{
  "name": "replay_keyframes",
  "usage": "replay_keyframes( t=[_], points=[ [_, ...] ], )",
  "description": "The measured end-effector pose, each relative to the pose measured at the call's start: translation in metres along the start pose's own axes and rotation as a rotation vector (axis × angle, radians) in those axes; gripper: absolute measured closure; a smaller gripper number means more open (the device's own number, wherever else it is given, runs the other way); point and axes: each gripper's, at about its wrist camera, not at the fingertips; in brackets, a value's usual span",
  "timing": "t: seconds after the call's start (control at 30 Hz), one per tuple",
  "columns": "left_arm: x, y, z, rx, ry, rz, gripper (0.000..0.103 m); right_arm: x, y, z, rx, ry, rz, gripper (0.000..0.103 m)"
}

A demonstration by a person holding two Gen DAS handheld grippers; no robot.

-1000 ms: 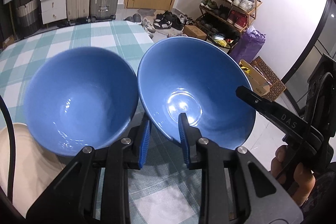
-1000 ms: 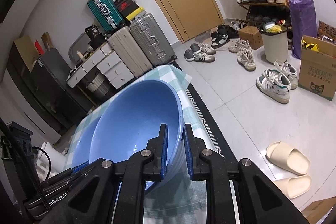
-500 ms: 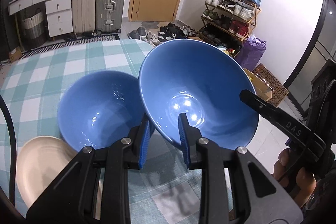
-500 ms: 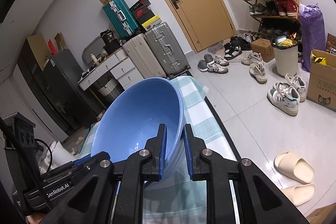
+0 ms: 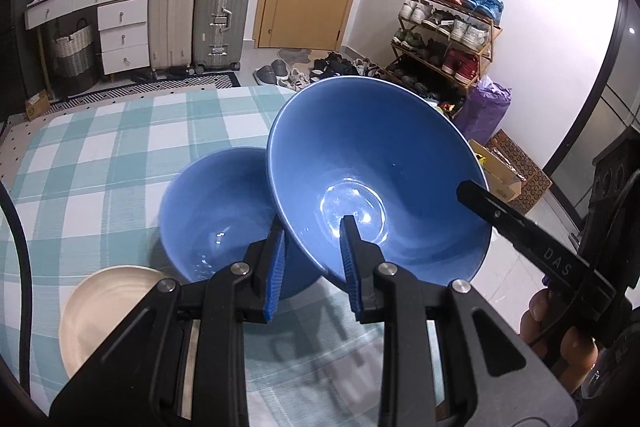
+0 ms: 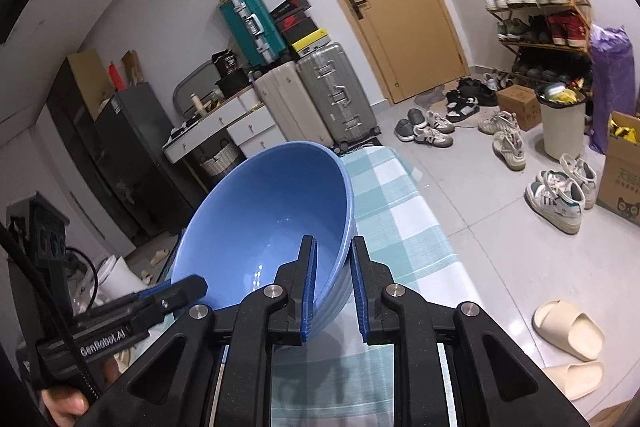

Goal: Organize plates and bowls
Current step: 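Lift the held blue bowl with the left gripper over the nested bowls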

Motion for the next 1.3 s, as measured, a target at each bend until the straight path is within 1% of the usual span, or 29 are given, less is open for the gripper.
replay_keyframes(
  t=[0.2,0.67,0.97,1.3],
  points=[
    [0.021,-0.002,0.012,-0.014,-0.008,0.008,0.080,0.010,0.002,-0.011,0.021,-0.017,0.028,0.085],
    [0.064,-0.003,0.014,-0.027,-0.025,0.053,0.080,0.033,0.008,-0.044,0.065,-0.046,0.113,0.084],
    [0.087,-0.004,0.001,-0.020,-0.055,0.061,0.080,0.046,0.016,-0.072,0.113,-0.055,0.143,0.083],
    [0.098,-0.008,-0.031,0.011,-0.073,0.052,0.080,0.045,0.018,-0.098,0.155,-0.037,0.148,0.083]
  ],
)
Point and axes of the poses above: each gripper's, at about its wrist camera, not at the fingertips, and z roughly against the way its jaws point, x to its left, y to its underside, and after that the axes turned 8 degrees about -y, right-handed
